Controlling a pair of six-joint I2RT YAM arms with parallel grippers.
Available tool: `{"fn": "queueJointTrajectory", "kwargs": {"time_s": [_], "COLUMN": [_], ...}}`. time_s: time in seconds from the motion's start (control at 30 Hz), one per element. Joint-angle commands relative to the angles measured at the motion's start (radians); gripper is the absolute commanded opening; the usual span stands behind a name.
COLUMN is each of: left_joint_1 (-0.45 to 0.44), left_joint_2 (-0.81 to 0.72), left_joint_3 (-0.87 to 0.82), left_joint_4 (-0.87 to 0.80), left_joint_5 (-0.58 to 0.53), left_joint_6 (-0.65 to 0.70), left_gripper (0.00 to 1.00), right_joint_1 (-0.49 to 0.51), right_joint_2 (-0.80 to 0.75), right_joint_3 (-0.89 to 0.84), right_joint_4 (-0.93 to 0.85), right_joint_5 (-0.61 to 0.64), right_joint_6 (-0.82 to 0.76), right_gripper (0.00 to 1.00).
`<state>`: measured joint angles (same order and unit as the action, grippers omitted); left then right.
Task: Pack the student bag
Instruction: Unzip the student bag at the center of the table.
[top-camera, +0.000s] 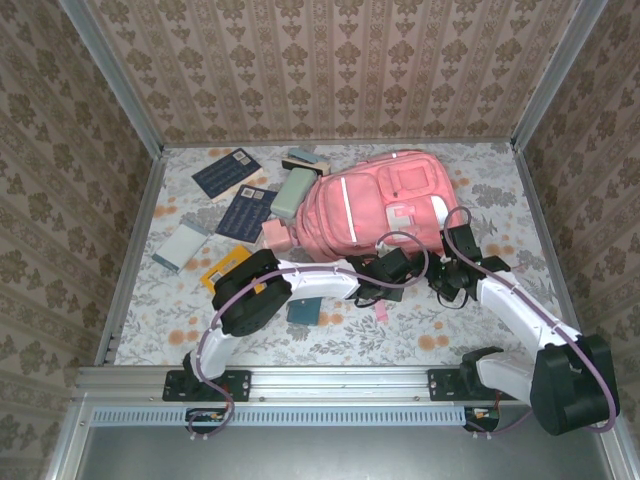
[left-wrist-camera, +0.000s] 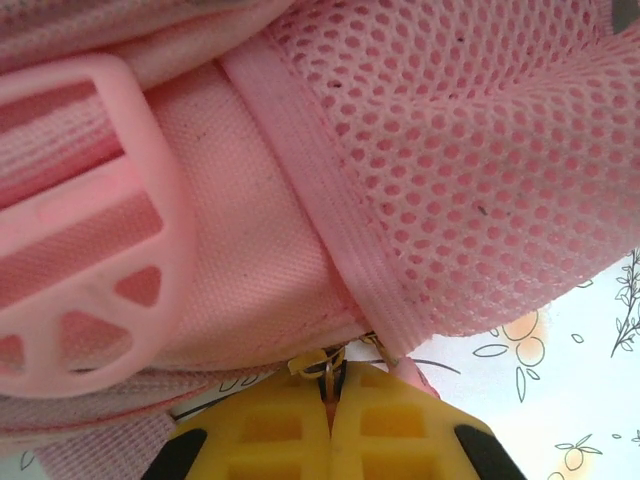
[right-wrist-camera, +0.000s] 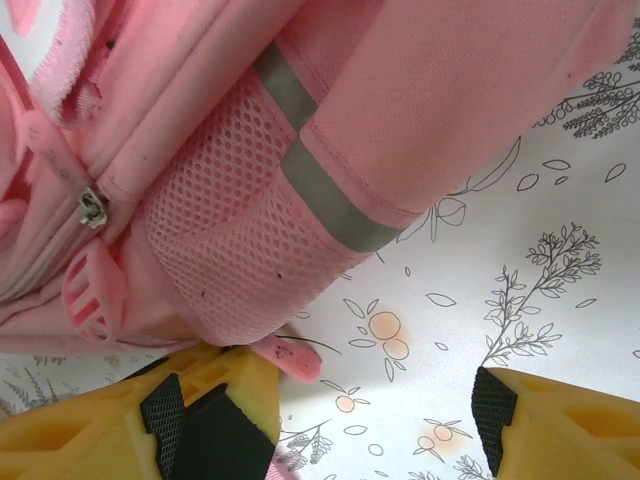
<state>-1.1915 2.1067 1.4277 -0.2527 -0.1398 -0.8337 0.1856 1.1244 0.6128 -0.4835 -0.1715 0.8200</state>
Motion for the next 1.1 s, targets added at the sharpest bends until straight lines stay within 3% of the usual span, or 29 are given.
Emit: {"fn": "queueJointTrajectory", "kwargs": {"time_s": [0.0, 0.47, 0.5, 0.67, 1.07], "left_joint_1": [-0.012, -0.013, -0.011, 0.008, 0.101], "left_joint_2": [0.003, -0.044, -0.043, -0.051, -0.135], "left_joint_3": [-0.015, -0.003, 0.002, 0.031, -0.021], "left_joint_4": [-0.011, -0.070, -0.083, -0.180, -0.380], "left_joint_5": [0.018, 0.035, 0.035, 0.002, -0.056], "left_joint_6": [0.041, 0.092, 0.090, 0.072, 0.108], "left_gripper": [0.00, 0.00, 0.00, 0.00, 0.00], "right_joint_1": [-0.007, -0.055, -0.057, -0.080, -0.199], "right_joint_2": [0.025, 0.241, 0.252, 0.254, 0.134], "right_joint_3": [-0.026, -0.049, -0.048, -0.030, 0.014], "right_joint_4": [0.068, 0.374, 0.379, 0.330, 0.158], "right_joint_5": [-0.036, -0.107, -0.108, -0.073, -0.056], "right_joint_6": [0.041, 0.178, 0.179, 0.166, 0.033], "right_gripper": [0.75, 0.57, 0.52, 0.01, 0.00]}}
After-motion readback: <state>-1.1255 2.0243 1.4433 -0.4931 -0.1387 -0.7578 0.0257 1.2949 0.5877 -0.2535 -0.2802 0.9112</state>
